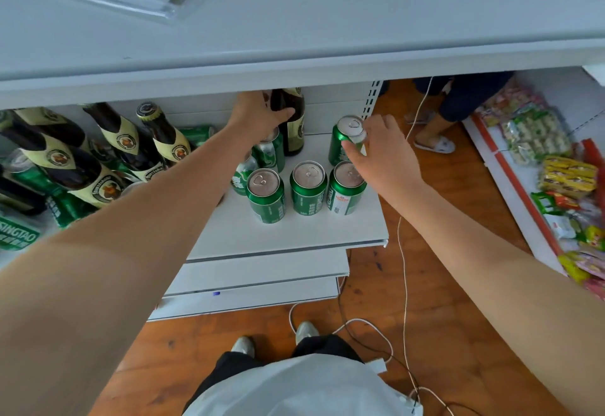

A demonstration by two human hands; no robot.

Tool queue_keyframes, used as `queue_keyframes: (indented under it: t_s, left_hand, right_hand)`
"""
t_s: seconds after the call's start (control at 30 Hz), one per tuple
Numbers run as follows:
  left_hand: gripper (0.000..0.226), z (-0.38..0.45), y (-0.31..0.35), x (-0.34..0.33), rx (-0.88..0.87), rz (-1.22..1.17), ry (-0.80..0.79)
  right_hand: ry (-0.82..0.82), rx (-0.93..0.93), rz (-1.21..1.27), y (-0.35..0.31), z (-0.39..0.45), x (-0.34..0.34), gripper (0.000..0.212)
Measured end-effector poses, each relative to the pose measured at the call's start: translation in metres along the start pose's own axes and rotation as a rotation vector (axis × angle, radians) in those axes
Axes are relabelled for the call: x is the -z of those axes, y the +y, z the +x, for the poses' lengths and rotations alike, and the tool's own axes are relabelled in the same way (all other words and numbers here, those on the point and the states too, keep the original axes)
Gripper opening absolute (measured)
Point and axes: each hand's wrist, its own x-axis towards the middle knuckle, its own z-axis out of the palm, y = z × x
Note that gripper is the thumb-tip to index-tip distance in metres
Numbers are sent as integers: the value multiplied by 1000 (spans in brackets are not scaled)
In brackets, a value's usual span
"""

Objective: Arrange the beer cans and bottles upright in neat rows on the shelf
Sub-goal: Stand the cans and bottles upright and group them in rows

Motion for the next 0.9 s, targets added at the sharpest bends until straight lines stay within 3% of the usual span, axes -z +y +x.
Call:
queue_keyframes:
  t_s: [0.1,0.2,0.27,0.33,0.4,0.47,0.57,0.7,0.8,0.9]
  left_hand:
    - [45,-24,0,8,9,-15,132]
    - [26,-61,5,14,-234,68,275]
    - [31,-81,7,10,-414,176,84]
    - [61,-91,4,-1,-500,399,-201]
    - [90,-93,-2,-15,-567,670,-357]
    - [89,-91,-4,-25,-571,738,-380]
    - [76,-82,-5,-29,-528,566,-406]
    - [73,-76,0,-27,-508,429,-539]
    - [72,-73,7,-25,-521,439,-621]
    - [80,-73,10,-25,-452,514,-665]
  right_hand:
    - [-70,-20,110,2,-28,-4,62]
    - [-256,35,146,7,-41,-13,79]
    - [-358,40,189,11,-41,-17,82]
    - [-385,0,256,14,-37,-16,80]
    - [-375,-71,357,16,-33,-11,72]
    - [-368,-148,454,22,-30,-8,65]
    - [-399,-273,665,36,-30,-10,56]
    - [-459,-391,904,53,-32,-13,65]
    - [-526,-312,863,56,-30,-4,65]
    - [-517,-196,624,53,-23,3,65]
